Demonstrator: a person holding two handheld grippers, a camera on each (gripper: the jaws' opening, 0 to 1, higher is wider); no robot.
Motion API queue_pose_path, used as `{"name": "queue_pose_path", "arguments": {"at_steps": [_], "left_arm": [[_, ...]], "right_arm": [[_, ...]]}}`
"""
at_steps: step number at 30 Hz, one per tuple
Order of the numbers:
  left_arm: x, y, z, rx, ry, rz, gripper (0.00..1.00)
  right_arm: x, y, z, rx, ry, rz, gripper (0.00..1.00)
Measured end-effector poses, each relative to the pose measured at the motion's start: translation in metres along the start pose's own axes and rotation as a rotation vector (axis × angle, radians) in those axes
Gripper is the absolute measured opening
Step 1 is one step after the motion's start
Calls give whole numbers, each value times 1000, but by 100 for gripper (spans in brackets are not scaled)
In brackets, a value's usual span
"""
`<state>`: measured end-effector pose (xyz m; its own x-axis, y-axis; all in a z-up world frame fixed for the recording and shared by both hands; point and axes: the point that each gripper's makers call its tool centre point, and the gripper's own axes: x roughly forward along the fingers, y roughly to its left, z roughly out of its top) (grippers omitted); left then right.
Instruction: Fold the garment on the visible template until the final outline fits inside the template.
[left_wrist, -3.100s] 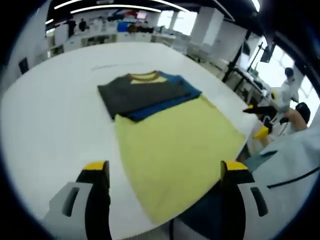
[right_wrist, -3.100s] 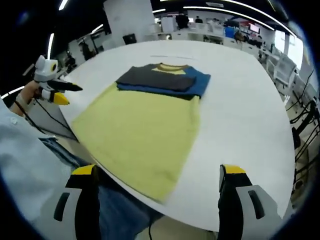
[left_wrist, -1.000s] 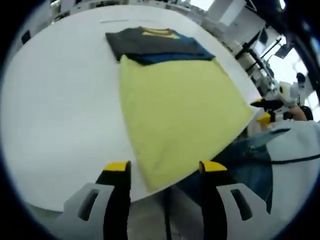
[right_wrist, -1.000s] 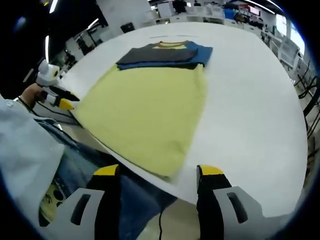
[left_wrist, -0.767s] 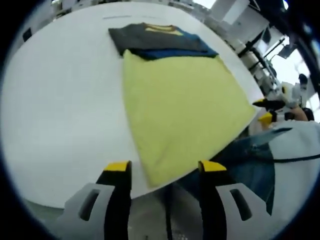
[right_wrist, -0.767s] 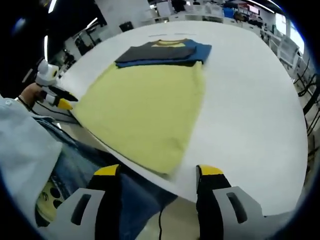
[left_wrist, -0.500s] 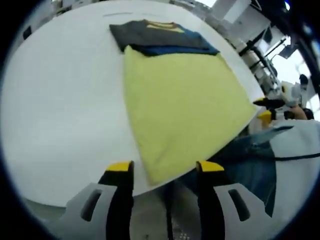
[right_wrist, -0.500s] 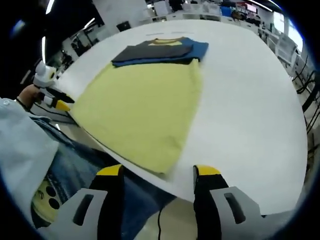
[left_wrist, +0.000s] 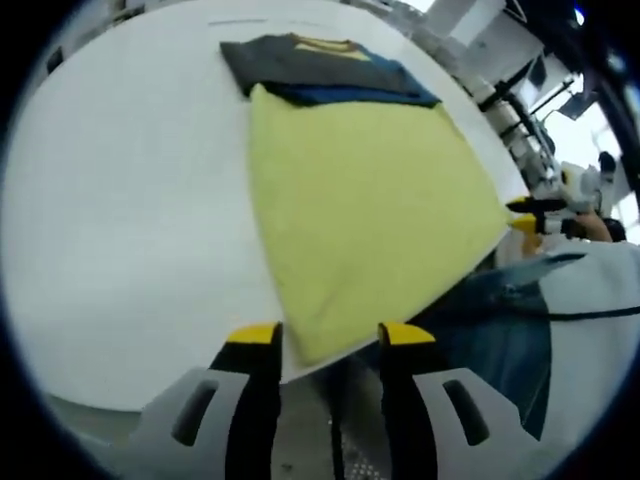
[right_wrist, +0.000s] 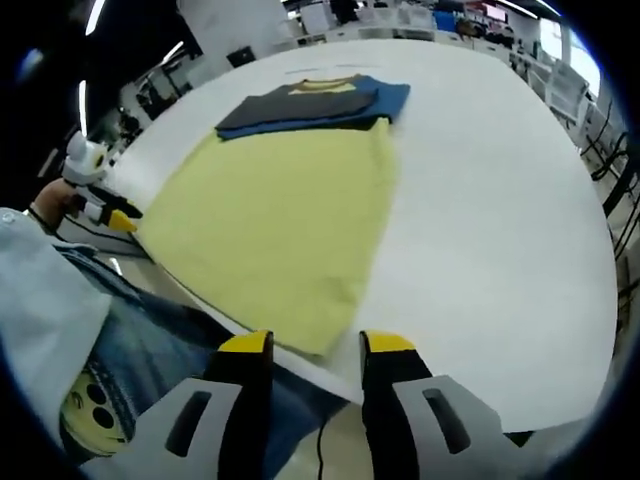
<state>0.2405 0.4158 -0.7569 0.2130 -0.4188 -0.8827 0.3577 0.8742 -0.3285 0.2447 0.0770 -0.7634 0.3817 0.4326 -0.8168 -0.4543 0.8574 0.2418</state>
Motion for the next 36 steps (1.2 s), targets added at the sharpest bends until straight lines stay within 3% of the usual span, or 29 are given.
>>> {"name": "queue_pose_path", "arguments": {"at_steps": [11,36], "left_arm": [[0,2,-6,-6,8,7,22],[3,-1,-13,27,27,15,12]], "right_arm": [[0,-2,0,-6,8,-22,31],[0,-4,-6,-1,12,-32,14]]}}
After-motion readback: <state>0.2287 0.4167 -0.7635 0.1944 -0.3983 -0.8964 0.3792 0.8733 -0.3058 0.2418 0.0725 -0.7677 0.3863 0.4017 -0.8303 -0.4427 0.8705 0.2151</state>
